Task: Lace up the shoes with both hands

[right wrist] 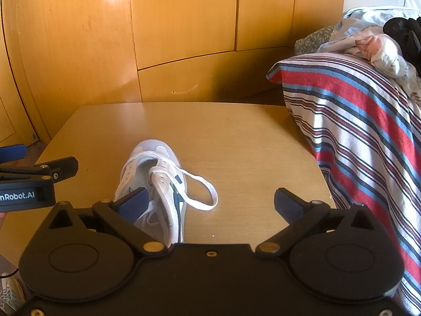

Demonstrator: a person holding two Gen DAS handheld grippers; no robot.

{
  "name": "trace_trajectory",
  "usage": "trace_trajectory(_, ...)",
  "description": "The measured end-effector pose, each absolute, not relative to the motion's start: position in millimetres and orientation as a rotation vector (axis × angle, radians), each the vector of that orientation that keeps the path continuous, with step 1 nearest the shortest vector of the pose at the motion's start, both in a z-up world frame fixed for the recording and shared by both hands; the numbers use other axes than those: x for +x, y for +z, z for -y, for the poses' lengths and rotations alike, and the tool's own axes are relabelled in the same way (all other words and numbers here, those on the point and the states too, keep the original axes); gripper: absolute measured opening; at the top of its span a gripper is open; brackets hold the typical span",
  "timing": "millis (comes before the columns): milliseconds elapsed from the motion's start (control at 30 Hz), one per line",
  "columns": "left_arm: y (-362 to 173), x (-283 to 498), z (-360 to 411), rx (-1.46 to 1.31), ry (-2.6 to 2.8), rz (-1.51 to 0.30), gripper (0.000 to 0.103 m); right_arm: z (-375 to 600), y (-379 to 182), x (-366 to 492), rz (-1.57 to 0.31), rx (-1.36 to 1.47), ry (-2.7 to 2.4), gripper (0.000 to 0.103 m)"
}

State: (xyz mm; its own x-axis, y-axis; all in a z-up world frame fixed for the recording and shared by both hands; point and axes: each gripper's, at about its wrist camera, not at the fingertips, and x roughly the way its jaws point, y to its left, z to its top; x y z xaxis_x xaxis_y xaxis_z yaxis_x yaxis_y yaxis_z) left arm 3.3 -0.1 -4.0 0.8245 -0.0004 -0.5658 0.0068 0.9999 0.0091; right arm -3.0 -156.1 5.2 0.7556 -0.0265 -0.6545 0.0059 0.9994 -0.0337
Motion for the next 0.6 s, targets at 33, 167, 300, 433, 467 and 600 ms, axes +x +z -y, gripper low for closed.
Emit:
trace_trajectory(33,-4.2,3.0,0.0,0.011,-0.004,-0.601,0.103,156.1,5.2,-2.9,-0.715,-0.031,-0.017,0.103)
trace_trajectory(167,-4.0,2.8,-0.7,0.011,-0.006,-0.601,0.103,157.1,5.2,-2.9,-0.717,-0.031,-0.016,0.103)
trace_trajectory(300,-4.1,2.2,-1.3,0.009,-0.006,-0.600,0.103,156.7,5.1,-2.7,-0.718,-0.030,-0.016,0.103)
trace_trajectory(433,-3.4,2.5,-2.1,0.012,0.000,-0.599,0.103,156.7,5.1,-2.7,-0.719,-0.032,-0.017,0.103)
trace_trajectory(467,-3.1,2.7,-3.0,0.014,0.004,-0.597,0.103,157.1,5.3,-2.7,-0.719,-0.032,-0.017,0.103)
trace_trajectory(600,-2.0,6.2,-9.6,0.037,0.010,-0.602,0.103,164.7,7.8,-1.3,-0.719,-0.012,-0.021,0.103)
